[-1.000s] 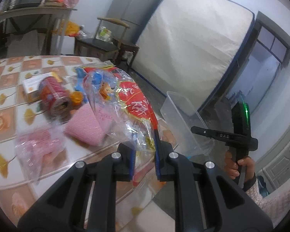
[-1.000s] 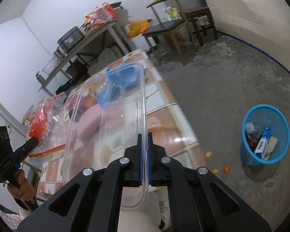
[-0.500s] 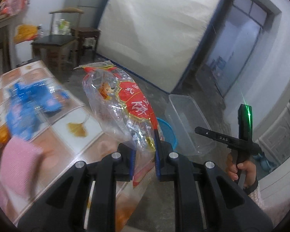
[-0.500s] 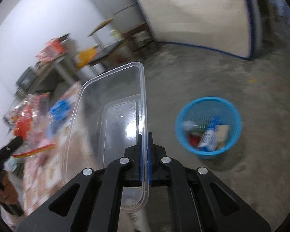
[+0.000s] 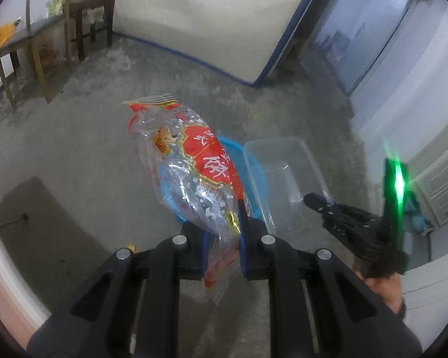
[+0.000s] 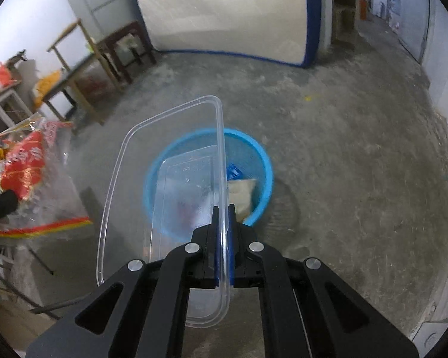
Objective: Collect trash
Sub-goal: 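Carry the snack bag and clear container over the wastebasket with both tools, then open both tools to drop the snack bag and container into the wastebasket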
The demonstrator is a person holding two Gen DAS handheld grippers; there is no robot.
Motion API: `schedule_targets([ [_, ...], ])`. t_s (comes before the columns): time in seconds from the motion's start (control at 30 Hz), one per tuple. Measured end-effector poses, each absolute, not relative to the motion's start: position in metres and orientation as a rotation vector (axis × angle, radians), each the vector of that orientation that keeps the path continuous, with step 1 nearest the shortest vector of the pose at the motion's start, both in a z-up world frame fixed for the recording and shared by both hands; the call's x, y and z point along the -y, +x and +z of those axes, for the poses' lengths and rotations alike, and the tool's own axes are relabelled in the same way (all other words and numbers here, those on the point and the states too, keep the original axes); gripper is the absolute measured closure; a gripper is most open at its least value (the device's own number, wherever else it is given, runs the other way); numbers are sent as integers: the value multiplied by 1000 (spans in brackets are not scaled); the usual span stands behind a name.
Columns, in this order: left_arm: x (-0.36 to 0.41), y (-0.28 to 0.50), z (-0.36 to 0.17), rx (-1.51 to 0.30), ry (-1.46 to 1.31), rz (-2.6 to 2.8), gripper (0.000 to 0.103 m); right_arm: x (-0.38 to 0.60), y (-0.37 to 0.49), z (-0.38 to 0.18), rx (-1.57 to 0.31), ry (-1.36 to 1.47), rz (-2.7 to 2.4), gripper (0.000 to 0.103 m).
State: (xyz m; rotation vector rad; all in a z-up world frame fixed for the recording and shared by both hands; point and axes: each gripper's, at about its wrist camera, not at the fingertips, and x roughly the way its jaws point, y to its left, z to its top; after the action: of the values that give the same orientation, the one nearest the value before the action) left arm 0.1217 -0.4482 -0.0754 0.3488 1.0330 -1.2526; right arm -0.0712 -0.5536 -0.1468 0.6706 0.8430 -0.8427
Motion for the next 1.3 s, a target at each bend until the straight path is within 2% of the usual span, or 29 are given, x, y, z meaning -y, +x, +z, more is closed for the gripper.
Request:
schedule_targets([
  [0.1,489,120,-121,-1102,405,-1221,89,575,-62,-174,-896,657,-878,99],
  [0.27,540,131,-168,-1167,423,-1166,88,608,-45,-205,-934,649,-905,99],
  [0.3,547,134,-175,-1173,414,-1151,83,616,-41,-212,-933,655,-912,99],
  [0.33,554,138,-184,-1181,405,-1125,74,623,-38,-218,-937,666,-909,97],
  [0.37,559,141,-190,-1187,395,-1106,52,632,-33,-230,-945,683,-894,97],
  [0.4,560,141,-193,-1187,388,-1099,45,636,-29,-237,-955,687,-882,92],
  [0.43,561,143,-193,-1182,376,-1095,45,641,-24,-249,-979,683,-868,82],
  [0.5,560,141,-191,-1186,356,-1115,41,645,-18,-264,-1012,663,-861,71],
  [0.57,553,141,-182,-1175,329,-1127,40,646,-17,-271,-1015,654,-866,70],
  [0.63,546,141,-170,-1149,286,-1139,39,645,-22,-270,-984,670,-874,63],
  [0.7,543,144,-156,-1129,236,-1152,38,646,-32,-263,-929,689,-889,61],
  [0.8,538,142,-135,-1113,178,-1185,37,644,-48,-249,-852,709,-899,61],
  [0.97,516,127,-71,-1061,65,-1289,35,642,-68,-238,-782,759,-891,61],
  [1.13,470,120,4,-968,-16,-1364,28,641,-82,-231,-735,810,-870,76],
  [1.3,392,125,57,-864,13,-1321,21,630,-91,-219,-695,842,-849,79],
])
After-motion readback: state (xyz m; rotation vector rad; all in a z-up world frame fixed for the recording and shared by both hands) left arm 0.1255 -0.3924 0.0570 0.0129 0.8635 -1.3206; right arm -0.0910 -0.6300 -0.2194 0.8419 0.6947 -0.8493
